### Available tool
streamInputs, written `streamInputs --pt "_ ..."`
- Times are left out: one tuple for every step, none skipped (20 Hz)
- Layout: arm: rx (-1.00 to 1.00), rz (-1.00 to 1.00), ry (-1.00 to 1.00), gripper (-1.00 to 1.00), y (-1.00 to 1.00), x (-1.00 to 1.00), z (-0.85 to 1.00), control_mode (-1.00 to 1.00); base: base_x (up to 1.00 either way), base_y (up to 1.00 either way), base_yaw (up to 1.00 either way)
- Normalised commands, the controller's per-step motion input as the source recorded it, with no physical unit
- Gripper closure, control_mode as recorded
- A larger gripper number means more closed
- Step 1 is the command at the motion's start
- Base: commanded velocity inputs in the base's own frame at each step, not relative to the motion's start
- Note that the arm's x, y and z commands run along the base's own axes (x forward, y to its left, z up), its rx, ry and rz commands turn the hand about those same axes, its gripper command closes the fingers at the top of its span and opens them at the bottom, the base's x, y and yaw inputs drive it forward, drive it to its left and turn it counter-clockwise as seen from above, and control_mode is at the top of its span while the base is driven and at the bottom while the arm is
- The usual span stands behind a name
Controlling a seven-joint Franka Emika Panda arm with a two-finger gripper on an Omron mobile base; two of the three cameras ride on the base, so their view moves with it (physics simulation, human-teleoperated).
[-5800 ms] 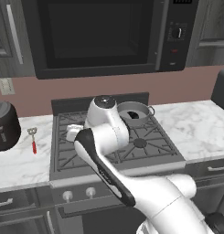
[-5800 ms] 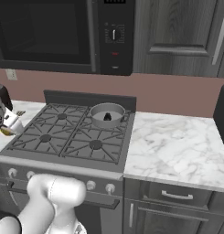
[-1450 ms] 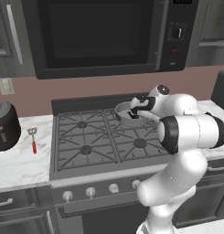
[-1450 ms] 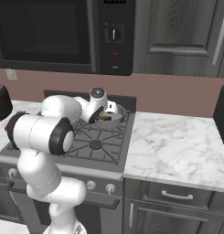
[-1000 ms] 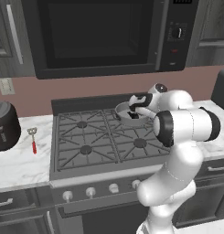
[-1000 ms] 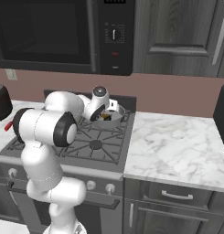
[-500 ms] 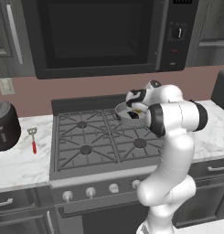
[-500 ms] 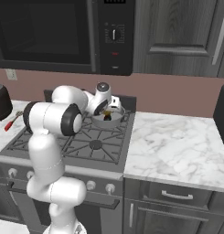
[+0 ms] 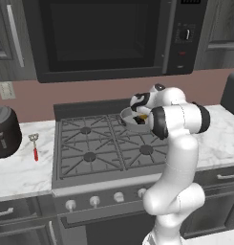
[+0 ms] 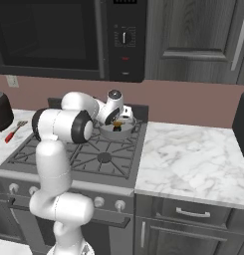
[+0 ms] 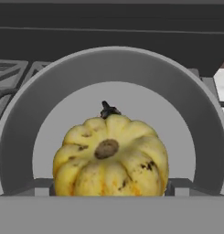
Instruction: Put the eggplant and squash in the pot. Retrieve the spatula and lightly stir the vegetables in the pot.
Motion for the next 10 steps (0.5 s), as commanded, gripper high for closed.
streamInputs --pt "0.00 0.00 0.02 1.00 0.00 0.00 -0.20 -1.00 0.00 0.00 0.00" --pt "0.00 0.00 0.01 1.00 0.00 0.00 -0.18 -1.00 0.00 0.00 0.00" --pt "0.00 0.00 0.01 1.00 0.00 0.00 -0.15 -1.00 0.00 0.00 0.00" --pt "0.00 0.00 0.01 1.00 0.00 0.00 -0.14 -1.00 0.00 0.00 0.00" --pt "0.00 0.00 0.01 1.00 0.00 0.00 -0.11 -1.00 0.00 0.00 0.00" --pt "0.00 0.00 0.01 1.00 0.00 0.00 -0.08 -1.00 0.00 0.00 0.00" --pt "0.00 0.00 0.03 1.00 0.00 0.01 -0.05 -1.00 0.00 0.00 0.00" --pt "0.00 0.00 0.02 1.00 0.00 0.00 0.00 -1.00 0.00 0.00 0.00" --pt "0.00 0.00 0.01 1.00 0.00 0.00 0.00 -1.00 0.00 0.00 0.00" --pt "0.00 0.00 0.01 1.00 0.00 0.04 0.00 -1.00 0.00 0.00 0.00"
